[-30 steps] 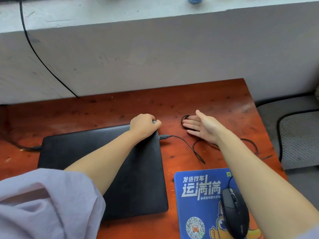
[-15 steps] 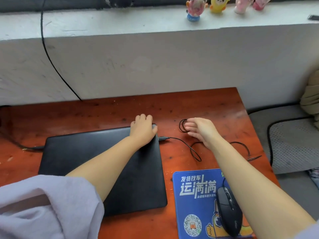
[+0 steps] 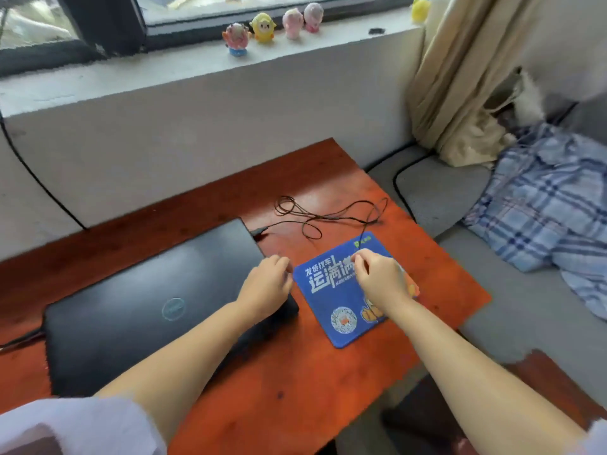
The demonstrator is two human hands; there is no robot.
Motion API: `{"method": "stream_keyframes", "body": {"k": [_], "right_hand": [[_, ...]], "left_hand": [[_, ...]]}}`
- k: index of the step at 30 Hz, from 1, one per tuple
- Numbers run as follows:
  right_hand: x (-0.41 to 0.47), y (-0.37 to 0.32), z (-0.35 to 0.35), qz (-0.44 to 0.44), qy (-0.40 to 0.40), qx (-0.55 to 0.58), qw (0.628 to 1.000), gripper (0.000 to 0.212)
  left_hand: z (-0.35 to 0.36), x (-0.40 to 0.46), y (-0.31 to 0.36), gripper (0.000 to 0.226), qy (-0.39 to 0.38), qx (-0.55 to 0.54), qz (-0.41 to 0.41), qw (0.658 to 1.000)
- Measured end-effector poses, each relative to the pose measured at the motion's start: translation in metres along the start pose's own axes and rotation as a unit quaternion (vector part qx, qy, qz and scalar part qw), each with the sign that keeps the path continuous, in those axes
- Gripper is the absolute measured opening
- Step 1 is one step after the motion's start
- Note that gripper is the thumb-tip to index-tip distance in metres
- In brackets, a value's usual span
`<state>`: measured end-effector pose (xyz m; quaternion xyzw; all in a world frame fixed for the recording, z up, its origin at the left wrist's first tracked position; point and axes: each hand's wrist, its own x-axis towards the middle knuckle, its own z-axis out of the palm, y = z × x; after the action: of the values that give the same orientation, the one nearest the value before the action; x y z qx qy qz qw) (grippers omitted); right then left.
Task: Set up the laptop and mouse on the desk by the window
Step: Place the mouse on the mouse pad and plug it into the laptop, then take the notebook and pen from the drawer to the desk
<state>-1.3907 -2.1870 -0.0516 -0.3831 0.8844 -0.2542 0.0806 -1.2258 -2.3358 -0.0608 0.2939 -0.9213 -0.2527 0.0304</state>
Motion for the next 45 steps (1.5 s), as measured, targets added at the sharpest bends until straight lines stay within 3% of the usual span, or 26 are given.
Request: {"method": "stream_keyframes", "body": {"k": [3,7,11,14,18,23,27,32,37,45], "right_hand": [[-0.078,0.022,-0.012,0.074,0.064,0.0,0.995,0.019],[-0.195,0.06,-0.016,0.196,0.068,0.013,0.978,0.02],[-0.313,0.099,-0.016,0.342,0.067,0.02,0.937,0.023],[-0.389,0.122,-0.013,0.434,0.052,0.035,0.899,0.023],[-0.465,0.159,-0.011,0.514,0.055,0.073,0.853,0.022],[-0.528,0.233,0.001,0.57,0.066,0.141,0.807,0.021],[-0.556,0.296,0.019,0.61,0.083,0.162,0.771,0.03],[-0.569,0.352,0.05,0.689,0.208,0.2,0.665,0.06],[-0.572,0.383,0.068,0.69,0.319,0.252,0.599,0.048],[-0.578,0.394,0.075,0.667,0.363,0.274,0.59,0.045]], "left_hand": [[0.023,-0.023,0.037,0.014,-0.05,-0.015,0.091,0.994],[0.066,-0.068,0.093,0.01,-0.124,-0.025,0.198,0.972],[0.119,-0.118,0.15,0.012,-0.202,-0.015,0.3,0.932],[0.162,-0.155,0.18,0.012,-0.274,0.001,0.325,0.905],[0.226,-0.193,0.204,0.015,-0.35,0.021,0.286,0.892],[0.316,-0.209,0.223,0.031,-0.376,0.035,0.154,0.913],[0.377,-0.212,0.231,0.041,-0.335,-0.006,0.05,0.941],[0.429,-0.199,0.217,0.057,-0.24,-0.16,-0.031,0.957],[0.46,-0.182,0.198,0.072,-0.266,-0.209,-0.011,0.941],[0.456,-0.17,0.191,0.063,-0.252,-0.154,-0.002,0.955]]}}
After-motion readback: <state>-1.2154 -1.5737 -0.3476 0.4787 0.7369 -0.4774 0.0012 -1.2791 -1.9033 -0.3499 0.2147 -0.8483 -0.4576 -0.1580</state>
